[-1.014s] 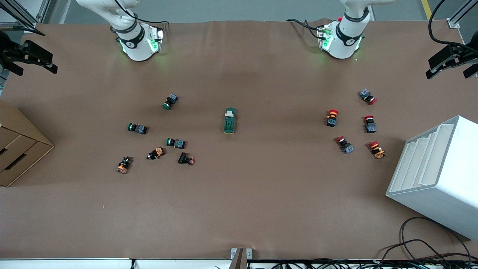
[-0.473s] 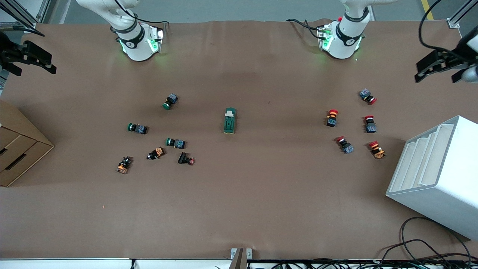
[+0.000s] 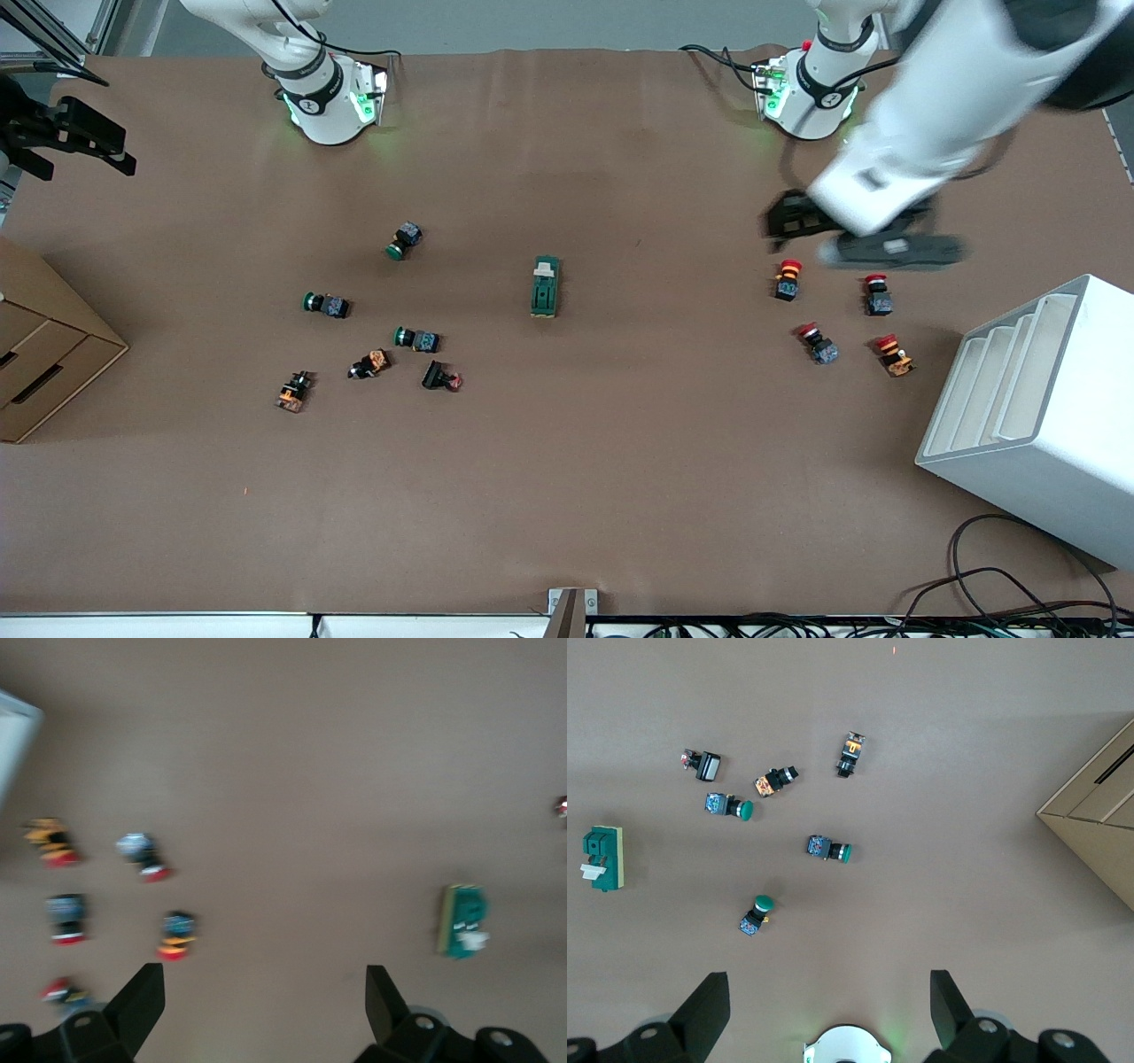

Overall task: Close load switch with both arms
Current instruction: 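Move the left gripper over the green switch and lower onto its base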

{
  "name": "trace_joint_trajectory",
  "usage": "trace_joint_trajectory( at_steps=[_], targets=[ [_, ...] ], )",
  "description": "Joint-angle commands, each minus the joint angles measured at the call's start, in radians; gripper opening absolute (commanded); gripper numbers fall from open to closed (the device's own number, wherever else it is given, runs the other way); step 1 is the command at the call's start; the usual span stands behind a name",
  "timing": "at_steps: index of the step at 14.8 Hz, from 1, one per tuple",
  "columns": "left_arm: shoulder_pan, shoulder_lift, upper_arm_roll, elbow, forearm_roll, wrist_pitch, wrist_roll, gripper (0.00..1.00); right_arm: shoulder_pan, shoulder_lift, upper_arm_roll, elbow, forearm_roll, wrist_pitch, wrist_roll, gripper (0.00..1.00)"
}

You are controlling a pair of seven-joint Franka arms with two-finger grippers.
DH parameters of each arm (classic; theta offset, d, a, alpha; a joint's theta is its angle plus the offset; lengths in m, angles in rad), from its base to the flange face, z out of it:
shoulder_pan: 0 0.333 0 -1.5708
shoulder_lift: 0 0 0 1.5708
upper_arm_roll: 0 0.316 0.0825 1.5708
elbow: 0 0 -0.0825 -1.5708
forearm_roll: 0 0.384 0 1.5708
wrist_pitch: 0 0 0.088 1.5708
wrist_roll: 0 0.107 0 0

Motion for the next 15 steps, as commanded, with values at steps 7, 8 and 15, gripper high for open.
trace_joint_trajectory(
  at_steps=[7, 8, 15],
  targets=[
    [-0.414, 0.271, -0.015, -0.053, 0.351, 0.311, -0.667, 1.0, -0.003, -0.004, 0.003, -0.004, -0.01, 0.001, -0.007, 1.0],
    [-0.448, 0.301, -0.015, -0.053, 0.415, 0.316, -0.745, 1.0, -0.003, -0.004, 0.003, -0.001, -0.008, -0.001, -0.007, 1.0],
    [-0.617, 0.38, -0.017, -0.177, 0.71, 0.397, -1.166, 1.0, -0.011, 0.011, 0.0, 0.007, -0.014, 0.006, -0.006, 1.0]
  ],
)
